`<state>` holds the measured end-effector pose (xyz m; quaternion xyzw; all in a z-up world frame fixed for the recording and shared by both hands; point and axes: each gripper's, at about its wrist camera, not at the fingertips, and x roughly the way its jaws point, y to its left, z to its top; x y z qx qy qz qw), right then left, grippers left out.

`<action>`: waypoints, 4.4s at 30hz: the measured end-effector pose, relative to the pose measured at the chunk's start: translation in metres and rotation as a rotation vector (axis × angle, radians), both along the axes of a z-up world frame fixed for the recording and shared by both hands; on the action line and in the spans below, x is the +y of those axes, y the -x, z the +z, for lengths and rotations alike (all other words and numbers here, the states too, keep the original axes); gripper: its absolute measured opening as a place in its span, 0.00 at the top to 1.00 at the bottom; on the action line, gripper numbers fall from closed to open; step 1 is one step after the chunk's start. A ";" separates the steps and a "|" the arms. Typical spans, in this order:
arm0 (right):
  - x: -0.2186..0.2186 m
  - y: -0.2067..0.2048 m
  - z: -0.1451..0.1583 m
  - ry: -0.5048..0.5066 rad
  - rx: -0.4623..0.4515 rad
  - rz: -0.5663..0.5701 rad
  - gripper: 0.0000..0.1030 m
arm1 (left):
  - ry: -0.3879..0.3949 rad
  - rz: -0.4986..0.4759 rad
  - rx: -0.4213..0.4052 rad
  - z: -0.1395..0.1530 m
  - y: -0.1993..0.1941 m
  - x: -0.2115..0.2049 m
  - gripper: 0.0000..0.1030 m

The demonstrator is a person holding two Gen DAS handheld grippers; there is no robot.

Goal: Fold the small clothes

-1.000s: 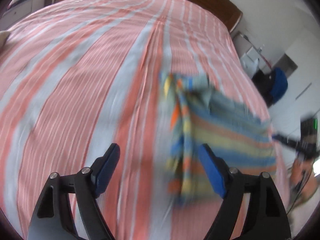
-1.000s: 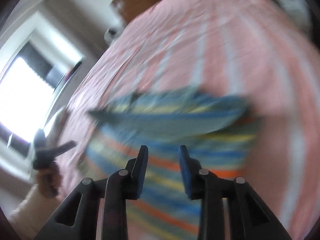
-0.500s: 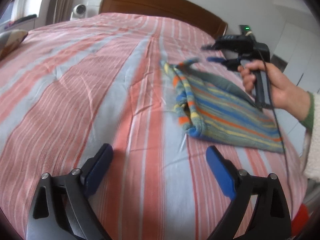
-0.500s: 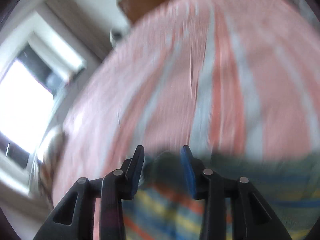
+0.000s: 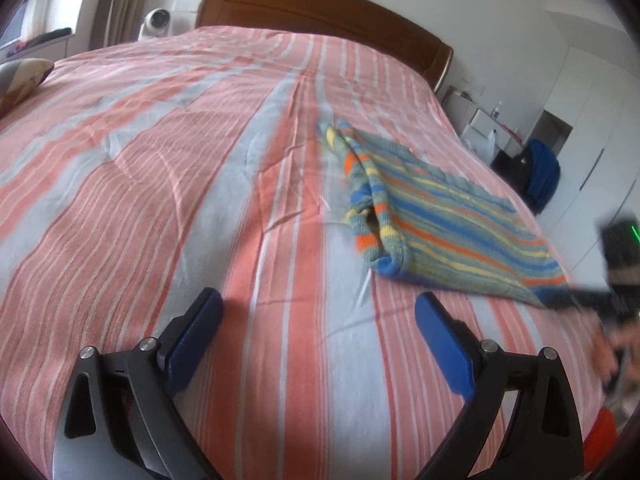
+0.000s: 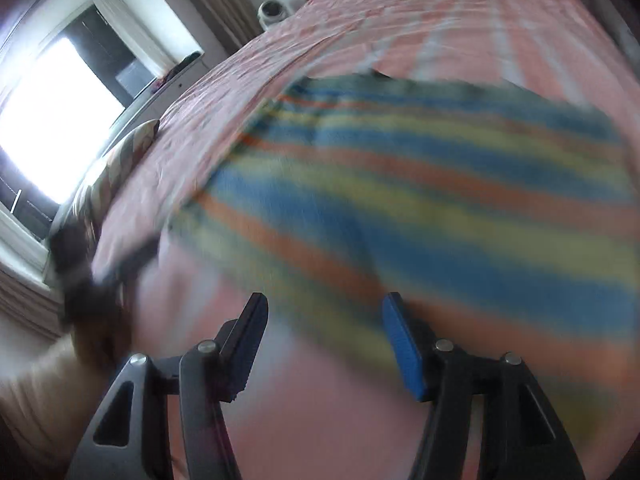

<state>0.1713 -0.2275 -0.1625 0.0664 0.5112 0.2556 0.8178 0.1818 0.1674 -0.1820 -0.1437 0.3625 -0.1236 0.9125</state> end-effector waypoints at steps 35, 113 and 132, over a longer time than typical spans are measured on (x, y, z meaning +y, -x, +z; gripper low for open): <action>-0.097 0.148 -0.021 0.227 -0.340 -0.321 0.10 | -0.284 0.038 0.049 -0.004 -0.006 -0.035 0.00; 0.087 -0.144 0.063 -0.143 -0.145 -0.067 0.50 | -0.040 0.007 0.114 0.041 -0.030 -0.080 0.18; 0.011 0.098 0.030 0.125 -0.335 -0.089 0.33 | -0.166 0.064 0.145 0.054 0.011 -0.010 0.19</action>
